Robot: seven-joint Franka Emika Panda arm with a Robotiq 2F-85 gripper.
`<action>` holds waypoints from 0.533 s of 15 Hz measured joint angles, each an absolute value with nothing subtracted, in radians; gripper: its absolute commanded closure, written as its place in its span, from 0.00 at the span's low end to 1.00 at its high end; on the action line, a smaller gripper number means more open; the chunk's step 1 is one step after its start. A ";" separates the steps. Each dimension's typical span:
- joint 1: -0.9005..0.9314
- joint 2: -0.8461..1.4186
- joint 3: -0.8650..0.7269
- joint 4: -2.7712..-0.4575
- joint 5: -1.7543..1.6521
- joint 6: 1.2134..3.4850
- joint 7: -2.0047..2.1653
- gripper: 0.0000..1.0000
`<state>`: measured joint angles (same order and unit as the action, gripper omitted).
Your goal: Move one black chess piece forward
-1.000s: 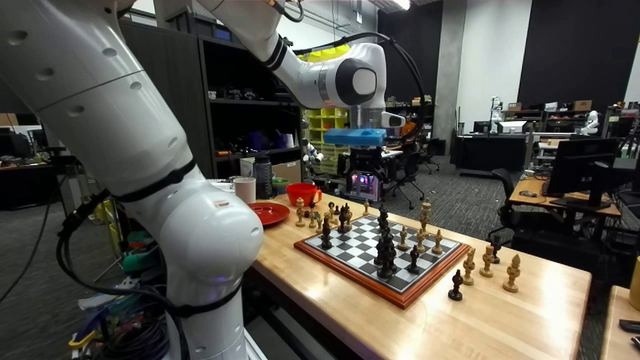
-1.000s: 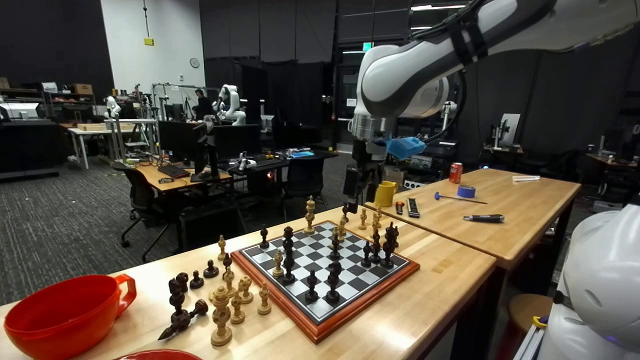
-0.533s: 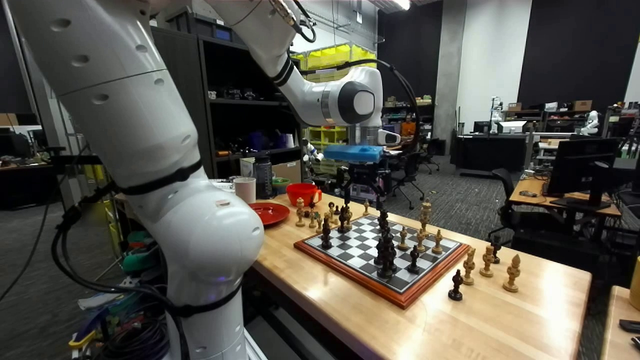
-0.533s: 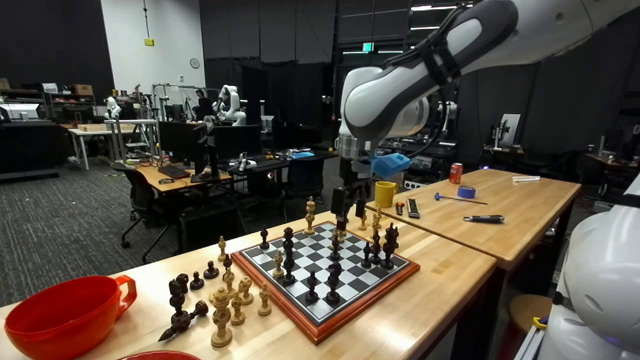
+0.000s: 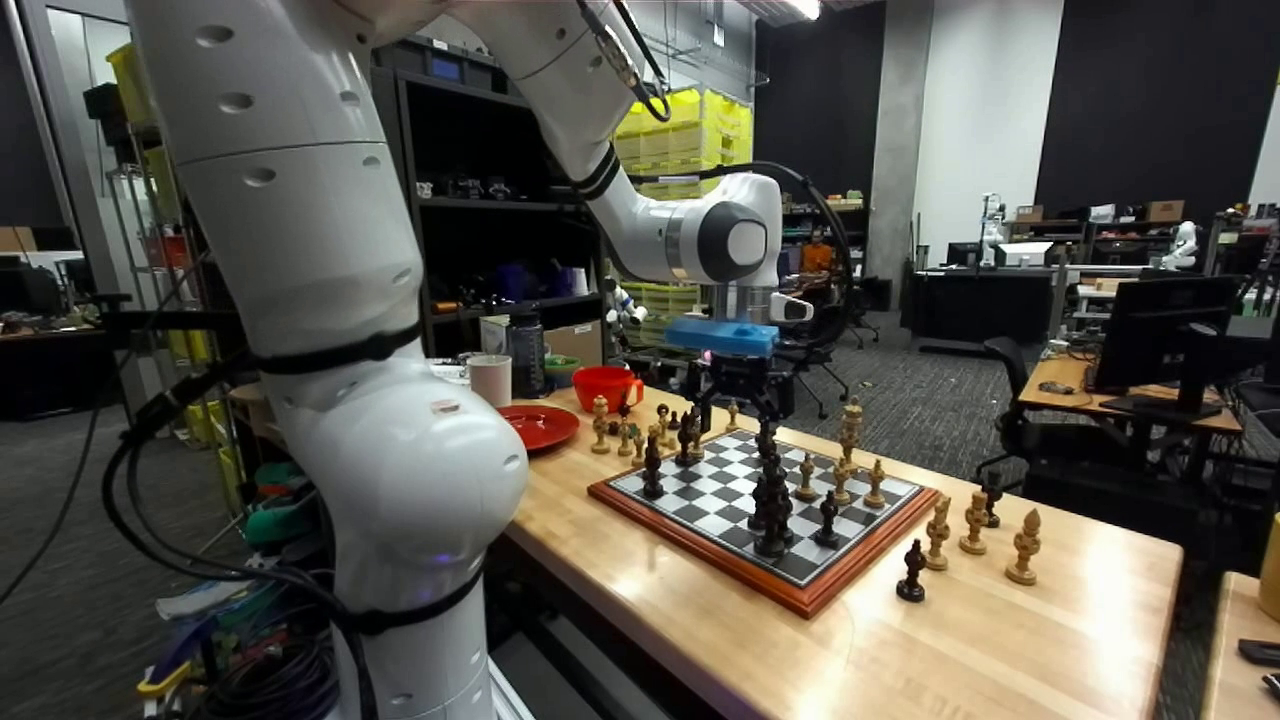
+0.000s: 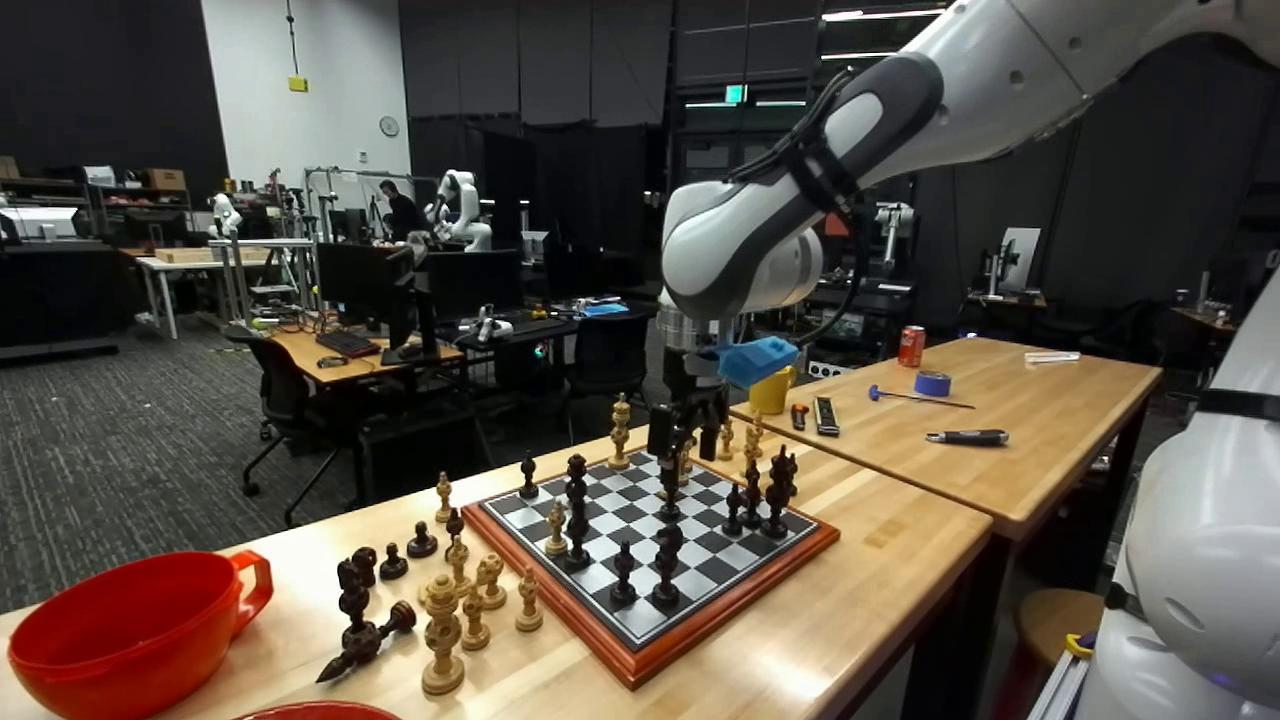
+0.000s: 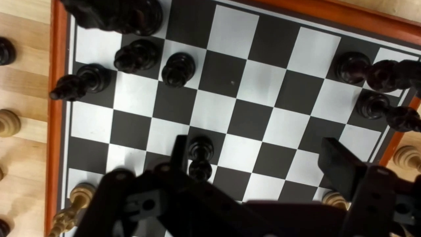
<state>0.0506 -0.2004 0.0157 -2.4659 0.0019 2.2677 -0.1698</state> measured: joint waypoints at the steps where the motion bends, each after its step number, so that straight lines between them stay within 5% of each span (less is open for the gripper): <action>1: 0.050 -0.186 0.014 -2.457 0.003 2.271 -0.170 0.00; 8: 0.046 -0.111 0.008 -2.396 0.004 2.274 -0.170 0.00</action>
